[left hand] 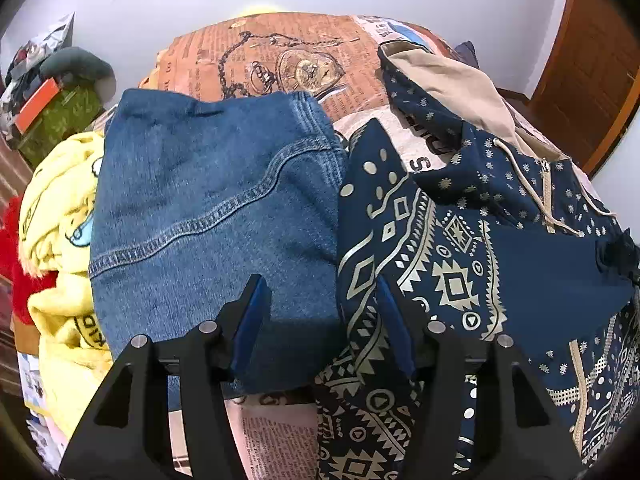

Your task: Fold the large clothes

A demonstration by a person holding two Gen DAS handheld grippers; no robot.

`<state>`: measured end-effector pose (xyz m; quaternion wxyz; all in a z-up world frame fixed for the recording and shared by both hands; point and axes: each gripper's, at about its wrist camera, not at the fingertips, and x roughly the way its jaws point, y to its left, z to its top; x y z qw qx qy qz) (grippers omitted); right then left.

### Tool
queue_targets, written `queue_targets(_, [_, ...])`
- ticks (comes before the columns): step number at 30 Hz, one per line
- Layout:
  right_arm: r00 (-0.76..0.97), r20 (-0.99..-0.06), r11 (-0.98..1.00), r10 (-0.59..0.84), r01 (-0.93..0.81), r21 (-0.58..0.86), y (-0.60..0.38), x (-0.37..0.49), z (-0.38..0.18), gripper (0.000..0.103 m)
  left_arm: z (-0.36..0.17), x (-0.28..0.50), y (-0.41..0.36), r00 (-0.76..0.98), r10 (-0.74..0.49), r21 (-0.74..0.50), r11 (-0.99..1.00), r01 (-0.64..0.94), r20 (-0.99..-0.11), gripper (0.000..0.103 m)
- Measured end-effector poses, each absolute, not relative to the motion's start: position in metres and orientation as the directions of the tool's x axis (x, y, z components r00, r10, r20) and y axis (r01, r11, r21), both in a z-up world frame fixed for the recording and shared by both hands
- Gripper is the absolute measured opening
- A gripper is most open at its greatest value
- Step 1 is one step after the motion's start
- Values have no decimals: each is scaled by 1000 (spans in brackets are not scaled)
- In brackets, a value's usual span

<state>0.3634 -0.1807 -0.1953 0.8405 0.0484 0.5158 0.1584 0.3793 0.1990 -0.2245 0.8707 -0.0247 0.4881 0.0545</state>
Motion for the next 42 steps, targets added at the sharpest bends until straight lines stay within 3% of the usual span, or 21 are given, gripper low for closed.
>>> queue_targets(9, [354,-888,950,295,-205,234,-202,362,-208,9,-225,375,195,518,89,38,993,-109,-851,62])
queue_targets(15, [381,-889,962,254,-197,190,-209,356,-198,19,-225,370,189,518,144,117,989,-85,-843,66])
queue_targets(19, [412,-895,977,169,-187,98,-217,349,-186,57,-221,363,187,511,144,122,990,-77,-848,65])
queue_targets(25, [479,-861,978,168,-190,85,-229,339,-157,70,-200,346,177,530,132,129,991,-42,-838,65])
queue_targets(32, [547,-809,976,216,-132,172,-258,331,-126,76,-152,337,146,618,77,109,994,15,-782,67])
queue_targets(35, [564,-794,973,226,-92,211,-275,327,-121,80,-138,340,123,649,28,86,995,57,-760,73])
queue_targets(42, [528,-815,950,238,49,309,-329,318,-149,82,-145,356,59,641,-78,42,985,169,-763,73])
